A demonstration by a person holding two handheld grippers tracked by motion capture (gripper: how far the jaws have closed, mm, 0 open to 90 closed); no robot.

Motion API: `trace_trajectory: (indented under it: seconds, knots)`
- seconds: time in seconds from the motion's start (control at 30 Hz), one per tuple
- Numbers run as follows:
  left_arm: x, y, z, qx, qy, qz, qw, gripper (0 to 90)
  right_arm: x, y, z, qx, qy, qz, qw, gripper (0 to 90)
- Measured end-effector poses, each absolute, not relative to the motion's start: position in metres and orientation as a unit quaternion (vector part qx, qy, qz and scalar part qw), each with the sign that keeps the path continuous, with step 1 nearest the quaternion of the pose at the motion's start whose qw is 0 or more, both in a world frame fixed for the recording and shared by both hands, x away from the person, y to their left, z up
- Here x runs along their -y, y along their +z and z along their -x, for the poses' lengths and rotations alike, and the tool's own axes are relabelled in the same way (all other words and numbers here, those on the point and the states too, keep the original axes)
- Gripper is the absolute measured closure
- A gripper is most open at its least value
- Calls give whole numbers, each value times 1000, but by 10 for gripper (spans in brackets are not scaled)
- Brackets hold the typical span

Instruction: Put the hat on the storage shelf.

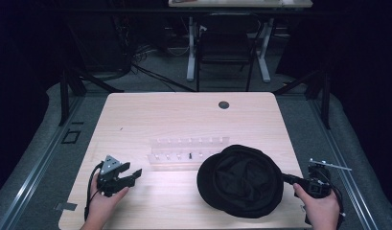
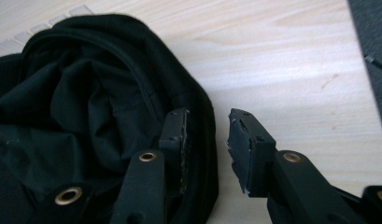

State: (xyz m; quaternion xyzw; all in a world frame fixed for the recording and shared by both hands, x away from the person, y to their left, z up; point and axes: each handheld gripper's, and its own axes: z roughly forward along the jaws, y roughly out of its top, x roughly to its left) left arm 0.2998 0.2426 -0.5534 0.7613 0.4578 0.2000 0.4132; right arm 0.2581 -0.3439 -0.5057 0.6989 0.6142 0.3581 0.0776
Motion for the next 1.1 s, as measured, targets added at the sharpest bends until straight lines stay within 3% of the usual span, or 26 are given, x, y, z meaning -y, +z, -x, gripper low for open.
trace_trajectory:
  seconds: [0.1,0.47,0.57,0.6,0.63,0.9,1.1]
  knots:
    - [-242,-553,-299,-457,197,-765,409,423,342,-506,-259,-619,348,-702,55,665]
    - [-241,-554,-299,-455,197,-765,411,424,341,-510,-264,-641,313,-700,36,700]
    - [-241,-554,-299,-455,199,-765,411,423,339,-514,-266,-634,328,-700,29,770]
    - [-241,-554,-299,-454,199,-765,411,424,339,-514,-267,-635,324,-701,31,852]
    - [-241,-554,-299,-454,198,-766,410,423,338,-514,-267,-631,324,-705,31,868]
    - [-241,-554,-299,-455,200,-764,411,424,346,-503,-265,-655,308,-690,12,881]
    - [-240,-554,-299,-453,201,-766,408,425,358,-494,-262,-652,288,-701,23,881]
